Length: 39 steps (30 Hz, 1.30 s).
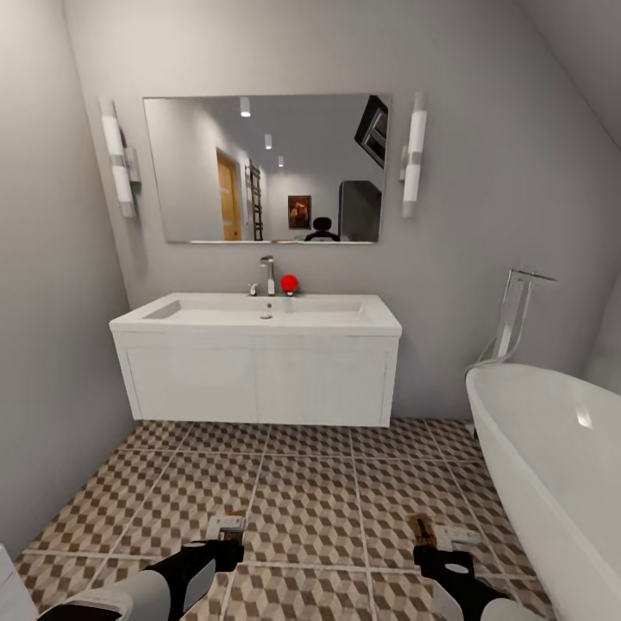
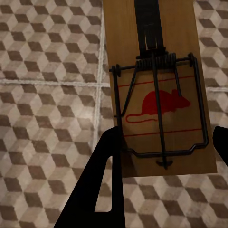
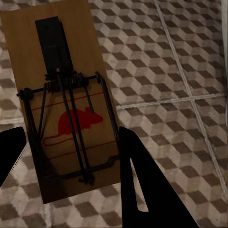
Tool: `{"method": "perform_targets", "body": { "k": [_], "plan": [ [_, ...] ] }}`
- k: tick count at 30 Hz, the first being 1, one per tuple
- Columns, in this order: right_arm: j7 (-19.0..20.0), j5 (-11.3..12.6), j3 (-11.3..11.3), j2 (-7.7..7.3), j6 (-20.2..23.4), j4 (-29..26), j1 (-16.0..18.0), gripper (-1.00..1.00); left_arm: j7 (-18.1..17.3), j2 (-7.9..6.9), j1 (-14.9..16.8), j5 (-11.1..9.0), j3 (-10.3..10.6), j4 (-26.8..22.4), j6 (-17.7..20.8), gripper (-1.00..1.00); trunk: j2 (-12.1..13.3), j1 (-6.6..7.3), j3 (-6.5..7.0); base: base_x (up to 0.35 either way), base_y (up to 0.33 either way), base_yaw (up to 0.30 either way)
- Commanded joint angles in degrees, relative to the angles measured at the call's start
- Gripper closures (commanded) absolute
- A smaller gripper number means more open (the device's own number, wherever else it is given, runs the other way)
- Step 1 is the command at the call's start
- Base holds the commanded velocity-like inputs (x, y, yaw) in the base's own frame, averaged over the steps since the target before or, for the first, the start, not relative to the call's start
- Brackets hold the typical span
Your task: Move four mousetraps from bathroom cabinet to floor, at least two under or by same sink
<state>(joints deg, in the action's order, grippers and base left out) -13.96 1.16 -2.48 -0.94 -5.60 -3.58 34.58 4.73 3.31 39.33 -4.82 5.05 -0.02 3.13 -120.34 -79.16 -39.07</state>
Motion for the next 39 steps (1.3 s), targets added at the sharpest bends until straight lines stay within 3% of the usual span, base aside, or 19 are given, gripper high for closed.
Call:
{"method": "perform_targets", "body": {
  "k": [1,9,39],
  "plan": [
    [-0.3,-0.4,-0.3,0.29,-0.4,0.0,0.0,1.0,0.2,0.0,0.0,-0.6,0.5,0.0,0.2,1.0,-0.4,-0.22,-0.24,0.0,0.0,0.0],
    [-1.2,-2.1,-0.4,1.14,-1.2,-0.3,0.0,1.0,0.2,-0.05,0.0,-0.9,0.5,0.0,0.1,1.0,-3.7,-1.97,-1.68,0.0,0.0,0.0],
    [-0.9,-2.3,-0.4,1.2,-0.5,-0.3,0.0,1.0,0.3,-0.14,0.0,-2.1,0.5,-0.1,0.1,1.0,-15.7,-8.56,-7.07,0.0,0.0,0.0]
  ]
}}
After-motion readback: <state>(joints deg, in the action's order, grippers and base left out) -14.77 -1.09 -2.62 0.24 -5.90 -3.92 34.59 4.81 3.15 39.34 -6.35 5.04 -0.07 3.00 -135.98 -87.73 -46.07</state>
